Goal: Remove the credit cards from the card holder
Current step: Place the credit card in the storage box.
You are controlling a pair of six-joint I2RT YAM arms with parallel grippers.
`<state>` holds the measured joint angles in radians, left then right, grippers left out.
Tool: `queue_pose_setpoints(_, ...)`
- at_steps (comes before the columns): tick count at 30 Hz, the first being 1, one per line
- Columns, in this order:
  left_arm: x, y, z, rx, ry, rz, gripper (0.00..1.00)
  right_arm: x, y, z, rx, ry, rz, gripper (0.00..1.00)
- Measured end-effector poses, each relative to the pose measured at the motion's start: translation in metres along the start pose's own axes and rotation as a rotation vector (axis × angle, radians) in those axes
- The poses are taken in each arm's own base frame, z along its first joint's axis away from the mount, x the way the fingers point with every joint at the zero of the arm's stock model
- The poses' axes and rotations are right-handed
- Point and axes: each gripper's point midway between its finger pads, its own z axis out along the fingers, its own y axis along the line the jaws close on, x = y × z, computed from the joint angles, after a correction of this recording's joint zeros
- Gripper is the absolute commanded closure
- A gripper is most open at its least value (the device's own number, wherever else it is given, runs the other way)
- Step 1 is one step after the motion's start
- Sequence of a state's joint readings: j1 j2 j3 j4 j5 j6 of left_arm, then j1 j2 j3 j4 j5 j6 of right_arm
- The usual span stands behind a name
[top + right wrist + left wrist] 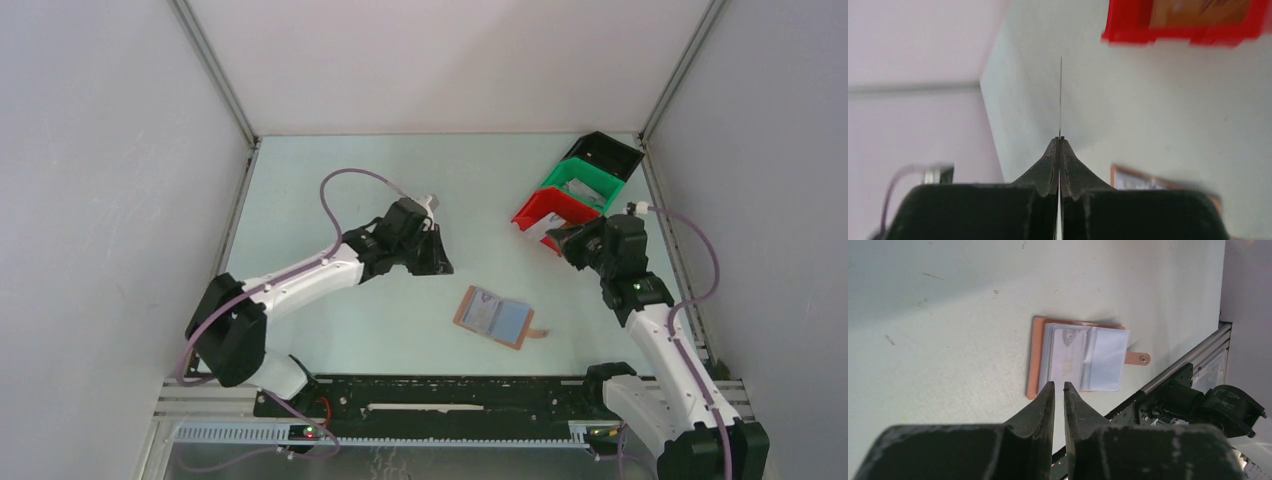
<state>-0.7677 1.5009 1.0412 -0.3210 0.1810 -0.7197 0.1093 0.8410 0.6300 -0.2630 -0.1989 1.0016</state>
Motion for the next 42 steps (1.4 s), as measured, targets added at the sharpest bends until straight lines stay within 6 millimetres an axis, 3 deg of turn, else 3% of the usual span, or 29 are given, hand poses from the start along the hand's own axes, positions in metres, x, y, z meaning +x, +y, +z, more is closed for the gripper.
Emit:
queue_pose_setpoints(5,-0.003,0.009,-0.013,-0.013,-0.029,-0.008,0.83,-0.061,-0.004,0.015,0.107,-0.276,0.145,1.00)
queue_pose_setpoints(13,0.012,0.025,-0.017,-0.044,-0.005,-0.020,0.83,-0.154,-0.005,0.040,0.216,-0.613,0.345,1.00)
queue_pose_setpoints(17,0.017,0.030,-0.021,-0.052,-0.005,-0.023,0.83,-0.190,-0.021,0.052,0.262,-0.712,0.448,1.00)
queue_pose_setpoints(23,0.015,0.032,-0.024,-0.057,-0.015,-0.028,0.83,-0.209,-0.058,0.073,0.338,-0.769,0.585,1.00)
queue_pose_setpoints(29,0.015,0.037,-0.024,-0.077,-0.016,-0.032,0.82,-0.202,-0.095,0.103,0.416,-0.738,0.675,1.00)
queue_pose_setpoints(38,0.017,0.045,-0.026,-0.105,-0.007,-0.045,0.82,-0.218,-0.085,0.137,0.368,-0.720,0.750,1.00)
queue_pose_setpoints(42,0.016,0.048,-0.026,-0.113,-0.005,-0.050,0.82,-0.219,-0.090,0.156,0.354,-0.707,0.787,1.00)
